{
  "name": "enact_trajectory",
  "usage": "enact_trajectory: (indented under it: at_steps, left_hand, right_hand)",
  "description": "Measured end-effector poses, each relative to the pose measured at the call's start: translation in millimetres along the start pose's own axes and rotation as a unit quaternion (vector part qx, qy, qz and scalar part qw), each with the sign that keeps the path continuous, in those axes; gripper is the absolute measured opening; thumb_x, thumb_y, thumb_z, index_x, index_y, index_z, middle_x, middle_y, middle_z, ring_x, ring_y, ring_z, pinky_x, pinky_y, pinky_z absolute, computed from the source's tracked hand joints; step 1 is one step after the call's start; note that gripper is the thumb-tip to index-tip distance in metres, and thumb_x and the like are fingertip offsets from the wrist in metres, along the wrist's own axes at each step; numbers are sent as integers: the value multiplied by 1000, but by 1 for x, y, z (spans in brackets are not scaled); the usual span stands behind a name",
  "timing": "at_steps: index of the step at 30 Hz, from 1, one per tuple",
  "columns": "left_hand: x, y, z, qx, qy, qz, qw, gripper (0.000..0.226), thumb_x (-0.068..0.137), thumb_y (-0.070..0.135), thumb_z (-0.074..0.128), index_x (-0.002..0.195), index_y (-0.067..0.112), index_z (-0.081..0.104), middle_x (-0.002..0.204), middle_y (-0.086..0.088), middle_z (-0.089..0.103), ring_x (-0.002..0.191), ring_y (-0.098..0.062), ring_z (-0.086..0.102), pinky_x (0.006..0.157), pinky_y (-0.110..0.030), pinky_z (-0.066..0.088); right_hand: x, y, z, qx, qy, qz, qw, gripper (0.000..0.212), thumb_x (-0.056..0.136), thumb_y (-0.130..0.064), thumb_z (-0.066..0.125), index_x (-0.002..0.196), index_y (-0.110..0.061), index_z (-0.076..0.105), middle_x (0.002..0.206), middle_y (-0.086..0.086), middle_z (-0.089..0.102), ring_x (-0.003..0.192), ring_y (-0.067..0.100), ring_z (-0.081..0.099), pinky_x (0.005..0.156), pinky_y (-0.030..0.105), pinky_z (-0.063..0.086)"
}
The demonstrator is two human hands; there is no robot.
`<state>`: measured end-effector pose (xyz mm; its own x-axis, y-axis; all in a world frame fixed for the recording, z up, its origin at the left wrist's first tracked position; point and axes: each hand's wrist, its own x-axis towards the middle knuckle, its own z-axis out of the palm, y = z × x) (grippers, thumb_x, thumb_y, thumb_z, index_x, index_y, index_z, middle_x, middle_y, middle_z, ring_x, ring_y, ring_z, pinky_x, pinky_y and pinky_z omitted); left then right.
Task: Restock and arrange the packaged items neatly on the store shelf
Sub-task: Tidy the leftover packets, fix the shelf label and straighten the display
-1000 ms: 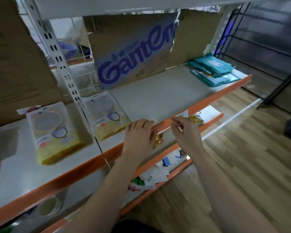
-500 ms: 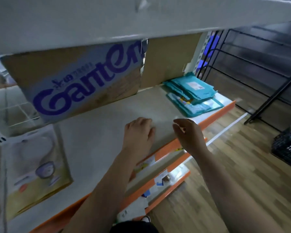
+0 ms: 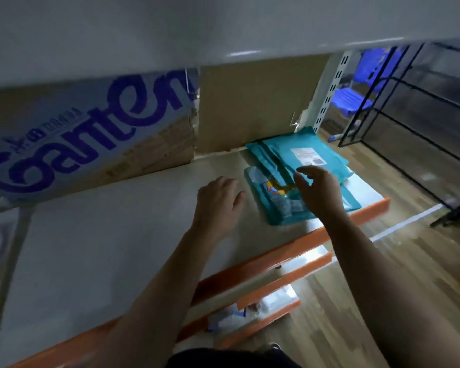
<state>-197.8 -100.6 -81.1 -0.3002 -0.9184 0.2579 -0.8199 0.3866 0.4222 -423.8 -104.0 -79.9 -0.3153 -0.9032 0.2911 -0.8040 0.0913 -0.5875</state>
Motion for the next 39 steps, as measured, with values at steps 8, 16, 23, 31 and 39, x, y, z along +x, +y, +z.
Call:
enact_trajectory:
  at_steps: [8, 16, 23, 31, 39]
  left_hand:
    - [8, 45, 39, 17, 24, -117, 993, 38, 99, 35, 42, 129, 15, 55, 128, -3, 59, 114, -17, 54, 98, -35, 40]
    - [-5, 61, 44, 42, 56, -178, 982, 36, 99, 30, 44, 129, 14, 56, 128, -4, 58, 115, -18, 54, 95, -32, 35]
    - [-8, 69, 48, 45, 83, -184, 978, 31, 98, 27, 45, 121, 12, 59, 118, -5, 62, 106, -19, 57, 88, -29, 32]
    - [-8, 68, 50, 9, 76, -208, 975, 37, 99, 31, 45, 130, 15, 55, 129, -3, 57, 117, -19, 53, 98, -34, 34]
    - [-9, 57, 36, 2, 85, -188, 979, 35, 99, 28, 48, 129, 13, 57, 129, -8, 59, 116, -25, 57, 98, -45, 45]
  right_hand:
    - [72, 51, -5, -26, -103, -65, 992, 39, 89, -38, 65, 112, -7, 68, 116, 13, 63, 106, 31, 59, 85, 36, 45]
    - [88, 63, 10, -122, -97, -129, 979, 50, 77, -61, 67, 100, -17, 67, 105, 11, 59, 98, 31, 50, 76, 35, 38]
    - [84, 61, 15, -87, -67, -180, 977, 26, 86, -36, 69, 86, -10, 70, 94, 13, 63, 91, 34, 52, 63, 33, 35]
    - [90, 54, -8, 64, -29, -123, 990, 25, 87, -24, 69, 74, -6, 58, 80, 9, 63, 75, 29, 54, 57, 33, 29]
    - [98, 14, -49, 486, -36, 50, 872, 32, 93, -9, 56, 64, -19, 45, 69, 1, 51, 64, 13, 49, 56, 26, 41]
